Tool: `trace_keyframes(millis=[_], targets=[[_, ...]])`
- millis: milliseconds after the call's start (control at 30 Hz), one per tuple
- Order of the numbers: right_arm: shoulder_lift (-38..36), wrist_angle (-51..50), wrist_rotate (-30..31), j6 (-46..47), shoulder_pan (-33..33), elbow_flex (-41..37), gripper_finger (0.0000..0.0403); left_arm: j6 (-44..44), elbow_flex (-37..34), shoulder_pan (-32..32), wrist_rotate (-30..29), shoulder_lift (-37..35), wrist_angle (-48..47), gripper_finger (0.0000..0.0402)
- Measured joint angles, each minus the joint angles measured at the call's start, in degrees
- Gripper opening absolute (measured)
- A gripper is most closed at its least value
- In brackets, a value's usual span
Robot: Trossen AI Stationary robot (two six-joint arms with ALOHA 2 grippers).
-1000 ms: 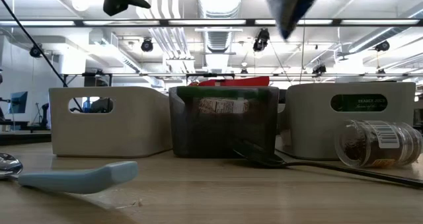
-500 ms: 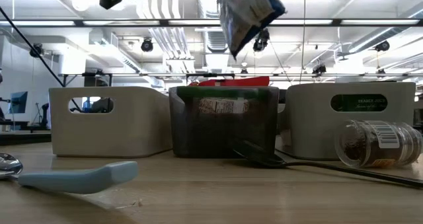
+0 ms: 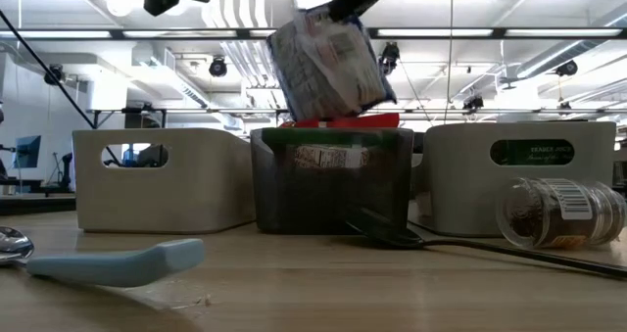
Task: Pick & Place Food Item
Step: Put the blue noodle pack into the black bin
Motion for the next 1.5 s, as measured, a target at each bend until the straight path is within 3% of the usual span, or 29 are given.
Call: trace_keyframes(millis=[300,633,867,1200,1500], targets=[[2.1,2.7,5.0,-9.9,-1.9,-0.2,0.0008,0.1,0.0,0.0,0.0,0.0,-2.2,0.0213],[2.4,4.1,4.7,-12.4,-4.5,-4.2,0.0008,0.1,0.0,0.0,0.0,0.0,-2.5,0.0213],[2.7,10.6,7.0,-7.3,-4.9,-9.3,0.0008,0.1,0.0,0.0,0.0,0.0,-2.5,0.0213],[2.7,11.0,7.1,-1.1,-3.5,-16.8,0.0008,0.5,0.0,0.0,0.0,0.0,-2.8,0.0213],[2.6,10.7,6.1,7.8,-3.4,-13.2,0.0008,0.5,0.0,0.0,0.0,0.0,-2.8,0.0213]])
